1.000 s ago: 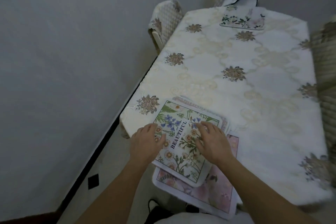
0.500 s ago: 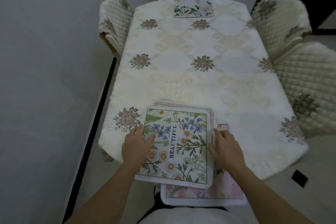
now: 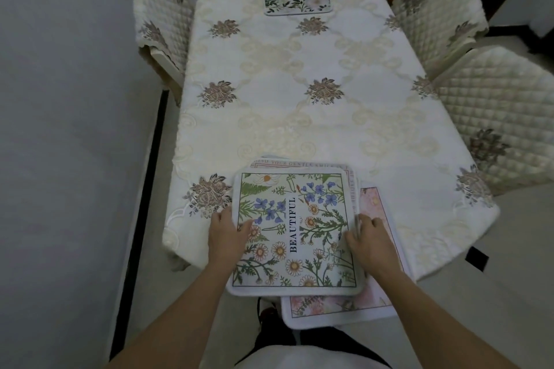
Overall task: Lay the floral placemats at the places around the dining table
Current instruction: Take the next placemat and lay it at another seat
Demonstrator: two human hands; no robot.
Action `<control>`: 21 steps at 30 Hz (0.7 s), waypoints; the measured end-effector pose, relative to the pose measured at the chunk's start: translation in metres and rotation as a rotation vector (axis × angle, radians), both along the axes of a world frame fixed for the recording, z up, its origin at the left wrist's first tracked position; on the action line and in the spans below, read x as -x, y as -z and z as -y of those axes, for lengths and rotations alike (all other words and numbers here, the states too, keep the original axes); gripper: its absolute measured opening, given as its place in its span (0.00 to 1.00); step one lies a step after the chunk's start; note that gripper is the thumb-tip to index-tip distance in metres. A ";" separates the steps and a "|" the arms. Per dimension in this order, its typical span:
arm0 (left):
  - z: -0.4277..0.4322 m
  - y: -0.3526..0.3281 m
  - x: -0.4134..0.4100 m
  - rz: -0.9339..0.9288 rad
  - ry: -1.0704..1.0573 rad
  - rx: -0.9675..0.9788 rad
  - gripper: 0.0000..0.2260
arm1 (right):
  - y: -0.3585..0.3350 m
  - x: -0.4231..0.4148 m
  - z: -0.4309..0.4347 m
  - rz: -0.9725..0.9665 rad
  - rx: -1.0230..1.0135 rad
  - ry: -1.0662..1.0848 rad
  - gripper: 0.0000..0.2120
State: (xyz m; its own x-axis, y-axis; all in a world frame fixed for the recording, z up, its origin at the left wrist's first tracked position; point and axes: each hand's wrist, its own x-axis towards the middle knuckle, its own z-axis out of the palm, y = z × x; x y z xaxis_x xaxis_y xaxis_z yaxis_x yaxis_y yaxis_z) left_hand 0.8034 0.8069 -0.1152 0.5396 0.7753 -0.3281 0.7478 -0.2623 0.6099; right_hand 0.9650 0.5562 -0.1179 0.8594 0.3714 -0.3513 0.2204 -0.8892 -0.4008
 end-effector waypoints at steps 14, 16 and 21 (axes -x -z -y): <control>0.006 0.007 0.002 0.245 -0.080 0.321 0.07 | -0.001 -0.008 -0.022 -0.164 -0.177 0.203 0.11; 0.006 0.006 0.001 0.266 -0.099 0.333 0.07 | -0.003 -0.009 -0.026 -0.220 -0.284 0.246 0.10; 0.006 -0.006 -0.008 0.302 -0.094 0.288 0.06 | -0.011 -0.015 -0.027 -0.251 -0.370 0.273 0.13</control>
